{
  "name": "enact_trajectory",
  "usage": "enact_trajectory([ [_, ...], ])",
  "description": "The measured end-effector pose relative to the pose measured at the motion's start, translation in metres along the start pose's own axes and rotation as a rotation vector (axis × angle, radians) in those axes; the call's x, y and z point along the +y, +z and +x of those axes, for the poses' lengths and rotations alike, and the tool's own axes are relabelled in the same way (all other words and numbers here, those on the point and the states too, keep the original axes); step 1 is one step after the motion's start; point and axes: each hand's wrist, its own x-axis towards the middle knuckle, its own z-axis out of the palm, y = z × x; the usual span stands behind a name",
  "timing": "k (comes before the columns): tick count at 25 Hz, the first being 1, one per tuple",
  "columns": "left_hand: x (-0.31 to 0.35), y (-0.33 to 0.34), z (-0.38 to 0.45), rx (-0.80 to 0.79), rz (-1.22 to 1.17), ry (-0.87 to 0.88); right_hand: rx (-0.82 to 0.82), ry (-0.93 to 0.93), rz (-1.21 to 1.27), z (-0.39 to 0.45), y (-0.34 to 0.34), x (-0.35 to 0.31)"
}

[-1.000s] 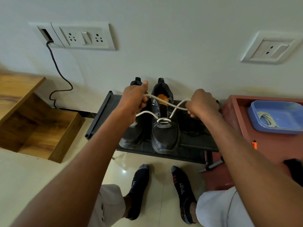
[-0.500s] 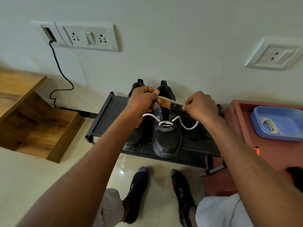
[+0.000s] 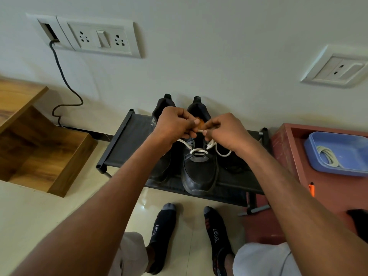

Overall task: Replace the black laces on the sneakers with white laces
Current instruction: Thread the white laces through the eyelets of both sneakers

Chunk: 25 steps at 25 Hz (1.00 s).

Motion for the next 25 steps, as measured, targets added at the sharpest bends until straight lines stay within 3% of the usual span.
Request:
enact_trajectory([
  [2,0.0,0.0,0.002,-0.013,0.013,0.002,-0.056,0.007,0.027,-0.002,0.003,-0.003],
  [4,-0.002,-0.001,0.005,0.034,0.061,0.015,-0.076,-0.03,-0.123,-0.001,0.009,-0.001],
  [7,-0.008,-0.004,0.008,0.118,0.386,0.163,-0.014,-0.019,-0.128,0.001,0.012,0.0],
  [9,-0.009,-0.004,0.006,0.046,0.599,0.24,0.0,0.015,-0.03,0.003,0.01,-0.002],
  [12,-0.012,-0.005,0.004,-0.108,0.811,0.277,-0.043,-0.018,-0.136,0.002,0.011,-0.003],
  [15,-0.015,-0.007,0.004,-0.161,0.835,0.281,-0.085,-0.034,-0.218,-0.002,0.014,-0.002],
  [21,-0.023,-0.01,0.005,-0.211,0.836,0.28,0.051,-0.074,-0.37,-0.005,0.026,-0.003],
  [25,-0.027,-0.013,0.008,-0.208,0.806,0.273,0.049,-0.069,-0.426,-0.006,0.031,-0.003],
])
